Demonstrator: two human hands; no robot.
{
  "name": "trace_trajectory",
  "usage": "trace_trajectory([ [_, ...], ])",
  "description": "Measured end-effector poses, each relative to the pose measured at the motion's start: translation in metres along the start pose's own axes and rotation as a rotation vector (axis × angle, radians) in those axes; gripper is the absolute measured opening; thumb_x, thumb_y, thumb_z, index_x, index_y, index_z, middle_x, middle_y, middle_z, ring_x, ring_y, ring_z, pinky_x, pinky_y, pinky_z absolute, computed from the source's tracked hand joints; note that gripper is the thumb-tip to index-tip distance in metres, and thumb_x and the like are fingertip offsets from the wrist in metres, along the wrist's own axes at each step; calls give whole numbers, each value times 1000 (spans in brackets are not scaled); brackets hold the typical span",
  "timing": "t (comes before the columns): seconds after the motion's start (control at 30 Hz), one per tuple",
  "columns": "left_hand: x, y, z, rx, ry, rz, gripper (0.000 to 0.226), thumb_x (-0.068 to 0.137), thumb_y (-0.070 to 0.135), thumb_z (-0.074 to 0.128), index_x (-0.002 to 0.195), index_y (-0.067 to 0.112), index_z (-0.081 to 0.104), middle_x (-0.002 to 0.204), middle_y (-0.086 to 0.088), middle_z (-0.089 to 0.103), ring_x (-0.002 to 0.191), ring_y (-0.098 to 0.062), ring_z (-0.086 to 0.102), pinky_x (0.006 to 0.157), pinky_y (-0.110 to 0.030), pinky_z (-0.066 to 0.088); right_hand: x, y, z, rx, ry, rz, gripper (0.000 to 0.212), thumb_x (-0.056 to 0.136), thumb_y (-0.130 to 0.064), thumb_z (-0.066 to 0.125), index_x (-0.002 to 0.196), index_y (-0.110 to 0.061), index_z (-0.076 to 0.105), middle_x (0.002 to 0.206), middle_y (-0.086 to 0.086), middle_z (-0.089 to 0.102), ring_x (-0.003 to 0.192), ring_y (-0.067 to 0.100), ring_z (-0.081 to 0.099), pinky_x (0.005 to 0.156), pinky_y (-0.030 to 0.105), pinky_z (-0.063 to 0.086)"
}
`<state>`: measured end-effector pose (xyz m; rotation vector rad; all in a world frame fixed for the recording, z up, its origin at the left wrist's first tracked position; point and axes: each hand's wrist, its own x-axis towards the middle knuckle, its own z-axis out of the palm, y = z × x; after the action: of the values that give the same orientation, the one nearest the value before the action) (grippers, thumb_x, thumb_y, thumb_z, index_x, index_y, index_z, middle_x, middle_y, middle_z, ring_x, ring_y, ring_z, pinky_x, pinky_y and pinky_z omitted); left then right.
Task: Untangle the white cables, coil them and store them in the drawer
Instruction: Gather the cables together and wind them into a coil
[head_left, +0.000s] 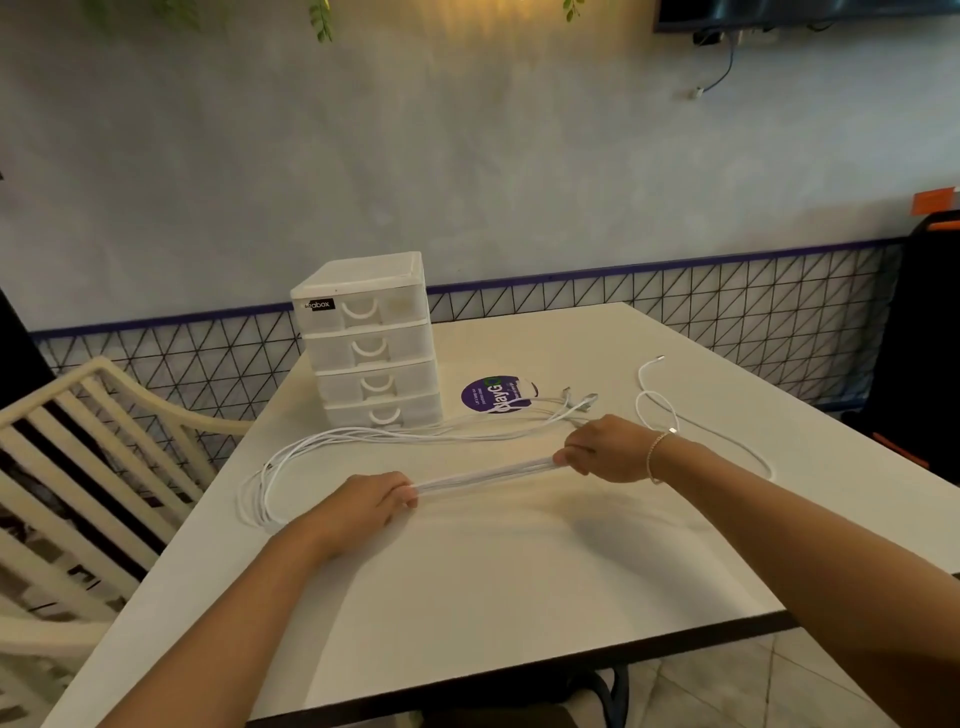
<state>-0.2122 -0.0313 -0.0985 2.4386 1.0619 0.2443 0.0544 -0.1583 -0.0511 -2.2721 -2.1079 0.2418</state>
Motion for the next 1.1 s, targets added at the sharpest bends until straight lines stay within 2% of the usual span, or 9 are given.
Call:
trace_trajectory([
  [0.23, -9, -26, -10, 20, 52, -59, 24, 100, 23, 40, 81, 31, 53, 78, 5, 57, 71, -10, 50, 63, -19, 38, -2, 6, 3, 24, 19, 122, 43, 101, -29, 32, 58, -33, 34, 88, 3, 54, 88, 17, 41, 87, 27, 34],
  [0.33, -7, -37, -10, 113, 113, -142, 23, 100, 29, 37, 85, 31, 54, 90, 1, 61, 84, -18, 56, 75, -31, 45, 1, -2, 11, -31, -32, 68, 43, 99, -33, 37, 57, -30, 39, 75, -4, 50, 86, 14, 42, 83, 25, 33],
  [0.43, -6, -37, -11, 180, 208, -174, 24, 101, 30, 32, 93, 29, 54, 93, 2, 63, 86, -19, 56, 73, -32, 43, 2, -9, 12, -19, -95, -17, 42, 99, -34, 38, 58, -28, 42, 75, -3, 53, 87, 16, 46, 80, 24, 31],
  [0.53, -9, -25, -9, 137, 160, -85, 22, 100, 31, 36, 92, 35, 56, 85, 5, 62, 82, -18, 56, 71, -31, 42, -1, -3, -2, -64, -55, 27, 34, 102, -26, 31, 93, -23, 64, 111, 10, 61, 102, 22, 50, 85, 25, 31],
  [0.6, -14, -14, -8, 105, 77, -2, 24, 99, 31, 40, 81, 37, 56, 76, 8, 60, 75, -14, 54, 68, -28, 40, 1, 2, -10, -99, 17, 111, 37, 103, -24, 27, 124, -15, 57, 126, 10, 56, 112, 25, 49, 90, 28, 32],
  [0.7, -20, -8, -6, 111, 45, 59, 25, 97, 33, 44, 77, 27, 58, 64, 8, 54, 61, -6, 45, 62, -24, 35, 5, 8, -7, -252, 35, 73, 37, 103, -24, 29, 126, -13, 55, 127, 8, 56, 121, 27, 47, 91, 28, 32],
  [0.87, -22, -20, -6, 143, 131, 35, 32, 96, 21, 37, 64, 19, 40, 65, 3, 48, 63, -10, 41, 62, -27, 34, 5, 1, -6, -124, 25, 81, 39, 104, -22, 24, 130, -17, 52, 128, 8, 56, 121, 24, 45, 90, 25, 30],
  [1.0, -17, -23, 0, 221, 209, 85, 33, 94, 31, 26, 63, 23, 34, 72, 4, 42, 75, -9, 39, 67, -23, 30, -1, 3, -9, -85, 42, 77, 38, 103, -23, 25, 117, -16, 60, 122, 12, 58, 115, 26, 48, 87, 26, 31],
  [1.1, -15, -34, 6, 196, 225, 35, 36, 100, 15, 32, 65, 21, 34, 76, 1, 41, 83, -18, 40, 72, -23, 28, -7, 13, -10, -77, 33, 124, 39, 102, -28, 30, 67, -30, 48, 101, 10, 58, 93, 23, 48, 89, 29, 35],
])
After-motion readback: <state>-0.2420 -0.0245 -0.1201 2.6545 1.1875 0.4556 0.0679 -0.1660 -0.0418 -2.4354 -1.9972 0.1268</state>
